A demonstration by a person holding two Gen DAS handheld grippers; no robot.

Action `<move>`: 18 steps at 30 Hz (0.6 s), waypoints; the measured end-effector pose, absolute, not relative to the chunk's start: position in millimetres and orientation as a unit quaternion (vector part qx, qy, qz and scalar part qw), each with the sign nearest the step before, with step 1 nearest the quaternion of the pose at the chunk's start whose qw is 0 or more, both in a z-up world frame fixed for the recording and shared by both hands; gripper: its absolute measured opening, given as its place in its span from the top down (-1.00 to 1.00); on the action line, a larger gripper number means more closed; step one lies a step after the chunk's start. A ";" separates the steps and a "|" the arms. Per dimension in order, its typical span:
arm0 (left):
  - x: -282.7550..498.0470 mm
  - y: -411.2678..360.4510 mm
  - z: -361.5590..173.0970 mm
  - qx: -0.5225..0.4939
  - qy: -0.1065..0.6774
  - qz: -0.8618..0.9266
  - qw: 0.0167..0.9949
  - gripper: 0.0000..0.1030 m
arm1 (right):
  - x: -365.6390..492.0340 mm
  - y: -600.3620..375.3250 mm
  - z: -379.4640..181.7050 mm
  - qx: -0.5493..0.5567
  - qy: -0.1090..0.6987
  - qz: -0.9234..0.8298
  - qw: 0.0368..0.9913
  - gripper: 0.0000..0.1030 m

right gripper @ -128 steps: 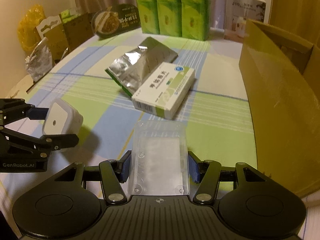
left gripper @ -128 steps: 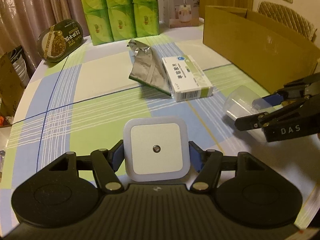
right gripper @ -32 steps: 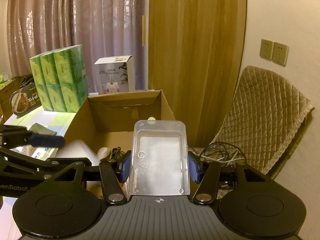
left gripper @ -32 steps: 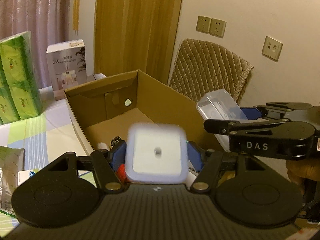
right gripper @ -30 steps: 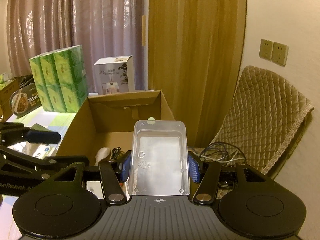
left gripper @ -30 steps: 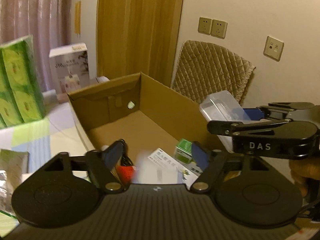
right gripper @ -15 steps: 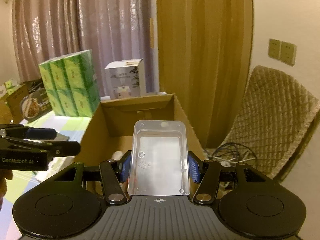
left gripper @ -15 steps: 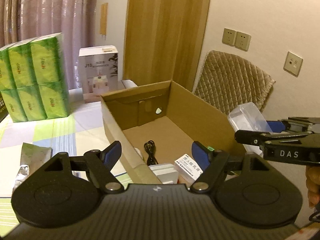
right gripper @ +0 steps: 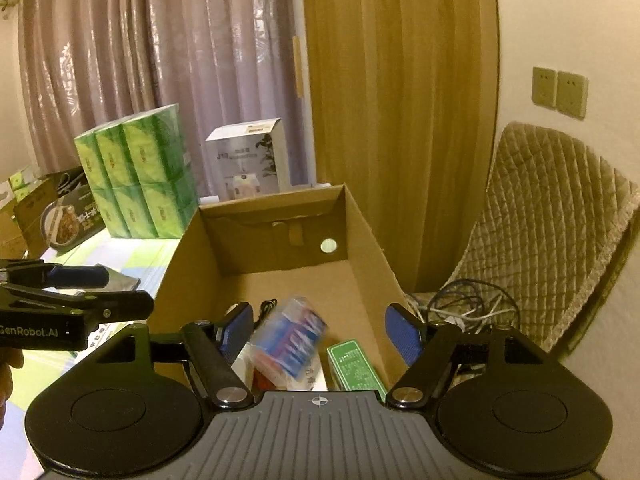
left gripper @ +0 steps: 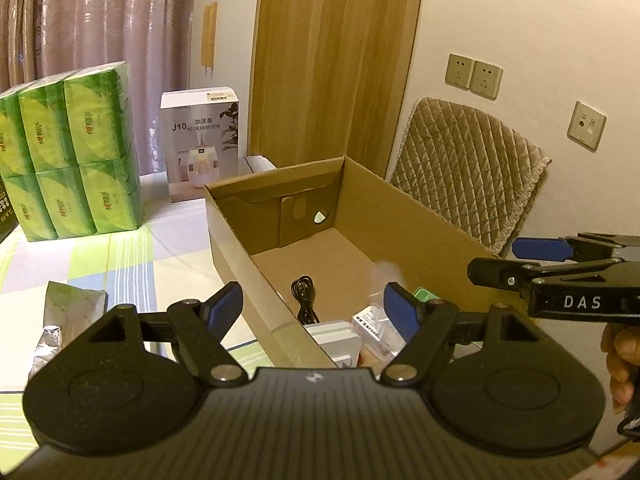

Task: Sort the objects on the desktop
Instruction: 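Open both tools to drop the night-light and tray into the box, then move both tools back over the table toward the foil bag and tablet box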

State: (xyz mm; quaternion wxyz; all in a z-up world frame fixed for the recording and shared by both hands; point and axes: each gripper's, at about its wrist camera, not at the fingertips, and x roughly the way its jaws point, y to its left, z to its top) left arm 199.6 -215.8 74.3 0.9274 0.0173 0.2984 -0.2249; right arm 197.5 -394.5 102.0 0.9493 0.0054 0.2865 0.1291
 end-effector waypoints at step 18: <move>192.9 -202.5 73.7 0.022 0.302 -0.217 0.928 -0.50 | 179.6 -389.7 126.0 -0.011 0.270 0.128 0.954 -0.54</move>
